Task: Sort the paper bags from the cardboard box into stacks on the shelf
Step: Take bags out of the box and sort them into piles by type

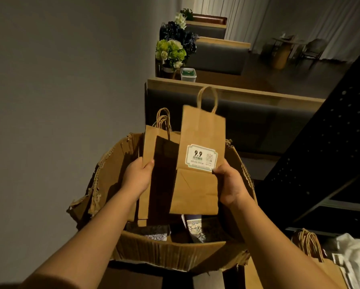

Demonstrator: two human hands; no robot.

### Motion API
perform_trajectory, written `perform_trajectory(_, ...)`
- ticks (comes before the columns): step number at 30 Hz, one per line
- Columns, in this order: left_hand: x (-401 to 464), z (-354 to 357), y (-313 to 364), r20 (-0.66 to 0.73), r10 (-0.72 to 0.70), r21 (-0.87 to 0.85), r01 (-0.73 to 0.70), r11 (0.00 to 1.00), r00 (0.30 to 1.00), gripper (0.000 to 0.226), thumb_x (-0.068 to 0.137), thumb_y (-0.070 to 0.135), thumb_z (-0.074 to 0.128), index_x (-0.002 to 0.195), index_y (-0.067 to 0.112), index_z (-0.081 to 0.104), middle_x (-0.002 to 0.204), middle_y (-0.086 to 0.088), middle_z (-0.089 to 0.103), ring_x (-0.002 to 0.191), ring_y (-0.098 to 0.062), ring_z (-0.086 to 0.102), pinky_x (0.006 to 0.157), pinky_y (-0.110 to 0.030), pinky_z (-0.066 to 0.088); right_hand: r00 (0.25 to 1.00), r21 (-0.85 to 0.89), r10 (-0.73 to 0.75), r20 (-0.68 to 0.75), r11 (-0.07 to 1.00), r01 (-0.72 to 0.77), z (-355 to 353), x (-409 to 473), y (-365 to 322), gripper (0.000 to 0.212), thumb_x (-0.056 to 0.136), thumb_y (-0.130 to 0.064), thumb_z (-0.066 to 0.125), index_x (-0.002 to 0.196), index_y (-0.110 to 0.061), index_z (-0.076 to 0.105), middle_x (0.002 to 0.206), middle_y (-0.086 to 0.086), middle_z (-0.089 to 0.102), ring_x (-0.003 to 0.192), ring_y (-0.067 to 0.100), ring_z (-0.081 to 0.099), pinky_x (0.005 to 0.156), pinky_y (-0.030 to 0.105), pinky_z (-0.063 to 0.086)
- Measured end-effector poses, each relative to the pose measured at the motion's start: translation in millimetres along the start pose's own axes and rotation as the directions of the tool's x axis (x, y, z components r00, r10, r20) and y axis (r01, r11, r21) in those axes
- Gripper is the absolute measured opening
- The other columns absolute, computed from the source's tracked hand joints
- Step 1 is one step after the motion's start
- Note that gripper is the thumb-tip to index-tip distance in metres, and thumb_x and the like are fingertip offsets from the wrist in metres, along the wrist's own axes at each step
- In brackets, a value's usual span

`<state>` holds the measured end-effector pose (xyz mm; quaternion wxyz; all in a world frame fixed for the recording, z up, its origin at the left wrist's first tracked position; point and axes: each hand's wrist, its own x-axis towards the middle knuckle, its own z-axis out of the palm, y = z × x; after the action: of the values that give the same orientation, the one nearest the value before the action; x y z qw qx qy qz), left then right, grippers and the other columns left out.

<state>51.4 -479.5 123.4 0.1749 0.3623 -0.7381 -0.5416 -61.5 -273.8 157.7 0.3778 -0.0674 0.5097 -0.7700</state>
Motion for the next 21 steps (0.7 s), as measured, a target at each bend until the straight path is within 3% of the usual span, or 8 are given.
perform_trajectory(2, -3, 3, 5, 0.007, -0.03, -0.014, 0.03, 0.999, 1.0, 0.023, 0.1, 0.028, 0.046, 0.111, 0.019, 0.064, 0.101, -0.007, 0.067, 0.095, -0.027, 0.063, 0.085, -0.043, 0.053, 1.0, 0.001, -0.012, 0.013, 1.0, 0.012, 4, -2, -6, 0.029, 0.093, -0.006, 0.043, 0.11, -0.02, 0.063, 0.099, 0.006, 0.074, 0.088, 0.023, 0.068, 0.077, 0.04, 0.052)
perform_trajectory(4, -7, 8, 12, 0.033, -0.046, -0.079, 0.049, 0.996, 0.998, 0.021, 0.1, 0.029, 0.047, 0.105, 0.021, 0.066, 0.099, -0.005, 0.069, 0.092, -0.026, 0.065, 0.085, -0.044, 0.055, 1.0, -0.14, -0.021, 0.007, 0.99, 0.022, 9, -2, -9, 0.022, 0.095, -0.008, 0.048, 0.108, -0.017, 0.063, 0.1, 0.008, 0.074, 0.089, 0.022, 0.07, 0.077, 0.039, 0.054)
perform_trajectory(9, -28, 21, 45, 0.081, 0.036, -0.339, -0.006, 0.941, 0.996, 0.022, 0.101, 0.024, 0.048, 0.115, 0.022, 0.065, 0.1, 0.008, 0.07, 0.092, -0.007, 0.065, 0.073, -0.023, 0.048, 0.977, -0.503, -0.164, -0.134, 0.861, 0.076, 11, -3, -6, 0.018, 0.091, -0.004, 0.054, 0.101, -0.015, 0.063, 0.105, 0.003, 0.072, 0.106, 0.021, 0.066, 0.093, 0.036, 0.051)
perform_trajectory(12, -36, 26, 59, 0.091, 0.049, -0.418, -0.007, 0.909, 0.995, 0.024, 0.101, 0.031, 0.045, 0.11, 0.022, 0.066, 0.103, 0.006, 0.071, 0.097, -0.009, 0.066, 0.08, -0.027, 0.051, 0.969, -0.521, -0.216, -0.122, 0.845, 0.123, 14, -11, -8, 0.021, 0.092, -0.004, 0.054, 0.108, -0.018, 0.054, 0.113, 0.004, 0.068, 0.104, 0.018, 0.064, 0.093, 0.039, 0.052)
perform_trajectory(14, -43, 31, 68, 0.084, 0.051, -0.435, -0.009, 0.9, 0.995, 0.043, 0.098, 0.045, 0.046, 0.13, 0.019, 0.058, 0.123, 0.006, 0.063, 0.117, -0.014, 0.056, 0.103, -0.034, 0.041, 0.96, -0.496, -0.262, -0.099, 0.849, 0.181, 17, -18, -11, 0.03, 0.091, -0.001, 0.055, 0.114, -0.018, 0.045, 0.113, 0.005, 0.065, 0.101, 0.017, 0.064, 0.087, 0.034, 0.055)
perform_trajectory(15, -46, 33, 72, 0.077, 0.069, -0.423, -0.03, 0.905, 0.995, 0.051, 0.098, 0.049, 0.045, 0.138, 0.018, 0.05, 0.13, 0.009, 0.056, 0.124, -0.013, 0.049, 0.105, -0.03, 0.034, 0.952, -0.474, -0.293, -0.084, 0.852, 0.22, 18, -22, -14, 0.038, 0.09, 0.001, 0.057, 0.118, -0.02, 0.041, 0.111, 0.002, 0.064, 0.101, 0.015, 0.064, 0.084, 0.032, 0.055)
perform_trajectory(18, -56, 39, 84, 0.079, 0.182, -0.361, -0.142, 0.922, 0.98, 0.042, 0.098, 0.043, 0.048, 0.13, 0.017, 0.048, 0.121, 0.008, 0.061, 0.119, -0.011, 0.053, 0.092, -0.018, 0.042, 0.92, -0.447, -0.39, -0.031, 0.829, 0.337, 17, -35, -29, 0.05, 0.088, -0.004, 0.063, 0.127, -0.024, 0.039, 0.115, -0.002, 0.064, 0.104, 0.014, 0.065, 0.081, 0.027, 0.055)
perform_trajectory(21, -70, 43, 100, 0.088, 0.305, -0.326, -0.262, 0.908, 0.948, 0.052, 0.098, 0.029, 0.054, 0.145, 0.02, 0.034, 0.123, 0.007, 0.06, 0.103, -0.004, 0.063, 0.075, -0.017, 0.055, 0.883, -0.438, -0.468, 0.035, 0.787, 0.434, 19, -51, -46, 0.032, 0.091, -0.013, 0.064, 0.117, -0.026, 0.051, 0.114, -0.001, 0.067, 0.103, 0.012, 0.067, 0.08, 0.024, 0.055)
